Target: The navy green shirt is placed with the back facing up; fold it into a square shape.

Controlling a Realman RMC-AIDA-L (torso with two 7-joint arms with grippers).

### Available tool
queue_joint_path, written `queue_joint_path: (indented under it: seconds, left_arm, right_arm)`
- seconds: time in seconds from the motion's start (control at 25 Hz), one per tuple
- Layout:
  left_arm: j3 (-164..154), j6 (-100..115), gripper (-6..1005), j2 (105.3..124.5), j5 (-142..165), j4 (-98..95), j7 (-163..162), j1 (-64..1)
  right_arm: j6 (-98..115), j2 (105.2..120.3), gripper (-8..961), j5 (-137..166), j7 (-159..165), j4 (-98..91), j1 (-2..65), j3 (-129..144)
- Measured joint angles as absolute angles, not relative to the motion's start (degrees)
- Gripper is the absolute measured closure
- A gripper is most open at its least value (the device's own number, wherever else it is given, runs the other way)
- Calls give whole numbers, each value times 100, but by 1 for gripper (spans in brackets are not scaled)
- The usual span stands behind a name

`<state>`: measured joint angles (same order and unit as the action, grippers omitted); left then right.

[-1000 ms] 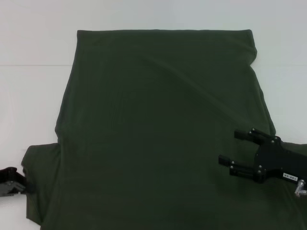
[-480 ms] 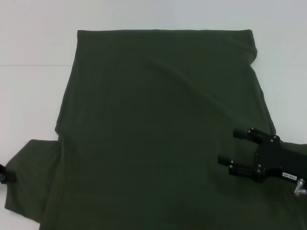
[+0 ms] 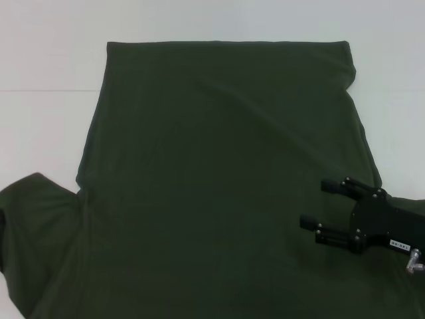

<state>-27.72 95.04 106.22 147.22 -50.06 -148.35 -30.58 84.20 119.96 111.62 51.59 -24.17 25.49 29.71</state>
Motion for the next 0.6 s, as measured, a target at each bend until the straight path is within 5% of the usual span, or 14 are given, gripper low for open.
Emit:
queue_joint_path:
  seconds: [0.6]
  left_arm:
    - [-2774,10034,972,10622,14722,-5806,-15047,-3144]
  right_arm:
    - [8480,11996,56,11111,5158,-2408,2558,2971]
